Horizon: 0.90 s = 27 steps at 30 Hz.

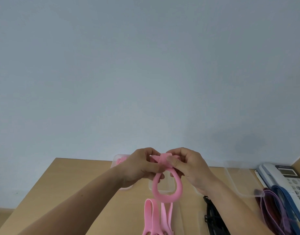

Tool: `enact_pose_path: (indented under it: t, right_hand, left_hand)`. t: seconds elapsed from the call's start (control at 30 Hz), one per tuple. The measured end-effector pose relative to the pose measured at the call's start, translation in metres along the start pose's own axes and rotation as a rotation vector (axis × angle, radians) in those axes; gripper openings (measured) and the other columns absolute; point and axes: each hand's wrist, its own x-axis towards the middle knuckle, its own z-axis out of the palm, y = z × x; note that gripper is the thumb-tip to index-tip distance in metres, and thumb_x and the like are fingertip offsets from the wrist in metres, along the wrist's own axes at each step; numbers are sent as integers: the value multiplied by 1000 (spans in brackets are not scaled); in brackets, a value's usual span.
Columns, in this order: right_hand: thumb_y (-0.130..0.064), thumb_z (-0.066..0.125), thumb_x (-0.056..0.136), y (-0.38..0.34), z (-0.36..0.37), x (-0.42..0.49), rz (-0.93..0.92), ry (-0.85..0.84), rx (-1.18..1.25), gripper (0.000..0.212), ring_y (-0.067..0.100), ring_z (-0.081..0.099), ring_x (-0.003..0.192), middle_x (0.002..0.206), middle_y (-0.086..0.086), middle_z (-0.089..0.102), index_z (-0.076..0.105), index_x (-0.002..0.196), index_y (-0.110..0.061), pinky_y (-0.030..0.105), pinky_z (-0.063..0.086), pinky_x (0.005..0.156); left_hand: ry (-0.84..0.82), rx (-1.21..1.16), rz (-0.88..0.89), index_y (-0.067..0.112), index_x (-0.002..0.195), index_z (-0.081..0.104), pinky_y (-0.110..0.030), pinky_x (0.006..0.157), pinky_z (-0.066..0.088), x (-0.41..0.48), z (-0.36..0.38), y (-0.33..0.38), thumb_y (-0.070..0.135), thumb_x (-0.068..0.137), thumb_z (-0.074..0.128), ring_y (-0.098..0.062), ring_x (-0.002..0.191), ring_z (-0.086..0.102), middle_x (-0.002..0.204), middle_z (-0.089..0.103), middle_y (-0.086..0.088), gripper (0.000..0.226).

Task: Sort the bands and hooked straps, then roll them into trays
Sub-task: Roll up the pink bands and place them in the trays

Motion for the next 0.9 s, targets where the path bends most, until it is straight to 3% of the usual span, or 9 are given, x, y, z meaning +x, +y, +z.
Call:
enact_pose_path:
  t: [0.17, 0.23, 0.33, 0.4, 0.53, 0.6, 0.73, 0.8, 0.9]
  right_hand:
    - [-32, 81, 73, 0, 2, -4, -31, -57, 31, 36, 23, 73, 74, 89, 5, 75, 69, 104, -17, 28, 57, 66]
    - [-28, 84, 73, 2, 2, -5, -44, -71, 37, 37, 23, 73, 79, 92, 7, 75, 68, 105, -18, 26, 56, 70]
    - [-12, 83, 77, 5, 1, -5, -52, -57, 38, 32, 21, 72, 84, 92, 4, 74, 67, 105, -17, 24, 56, 73]
    - [-13, 85, 73, 6, 0, -6, -45, -43, 38, 36, 20, 71, 88, 94, 2, 74, 67, 104, -17, 25, 56, 76]
    - [-24, 86, 73, 5, -6, -9, -9, -77, 42, 39, 19, 71, 91, 100, 5, 74, 68, 105, -13, 28, 57, 80]
    - [-36, 79, 79, 3, -7, -9, 22, -104, 6, 37, 19, 69, 85, 97, 7, 73, 70, 106, -12, 32, 57, 76]
    - [-72, 66, 72, -3, -7, -5, 110, -100, -7, 74, 19, 63, 67, 79, 5, 70, 69, 95, -2, 31, 51, 61]
    - [-66, 67, 72, -4, -8, -3, 142, -85, -15, 66, 19, 61, 61, 75, 6, 70, 69, 86, -2, 29, 49, 55]
    - [-46, 79, 78, 0, -10, -1, 112, -46, -78, 41, 18, 59, 56, 70, 4, 70, 71, 84, -6, 26, 48, 51]
  left_hand:
    - [-89, -78, -81, 0, 105, 64, -35, 67, 56, -4, 0, 4, 37, 83, 73, -33, 77, 67, 94, 70, -18, 44]
    - [-70, -86, -89, -2, 105, 66, -34, 66, 56, -3, 1, 4, 39, 83, 72, -33, 75, 67, 92, 69, -20, 47]
    - [-71, -115, -58, 4, 95, 70, -35, 66, 56, -2, 1, 2, 31, 84, 74, -30, 75, 67, 91, 69, -21, 29]
    - [-70, -136, -25, 6, 93, 73, -34, 67, 56, -2, 1, 2, 25, 85, 74, -29, 74, 66, 89, 69, -20, 20]
    - [4, -138, 47, -7, 109, 63, -34, 68, 53, 2, 5, -2, 20, 77, 83, -29, 72, 62, 86, 67, -19, 48]
    - [40, -124, 93, -6, 108, 62, -33, 66, 52, 3, 7, -2, 16, 73, 85, -27, 69, 61, 88, 67, -19, 47]
    - [56, -56, 145, 4, 105, 65, -31, 67, 53, 5, 8, -7, 6, 70, 84, -26, 69, 64, 95, 68, -24, 41]
    - [35, -22, 174, 10, 104, 66, -30, 72, 53, 5, 8, -10, 3, 69, 84, -26, 75, 66, 99, 68, -24, 40]
    - [43, 4, 185, 13, 110, 64, -25, 75, 54, 5, 8, -13, -2, 68, 81, -20, 83, 69, 100, 70, -10, 48]
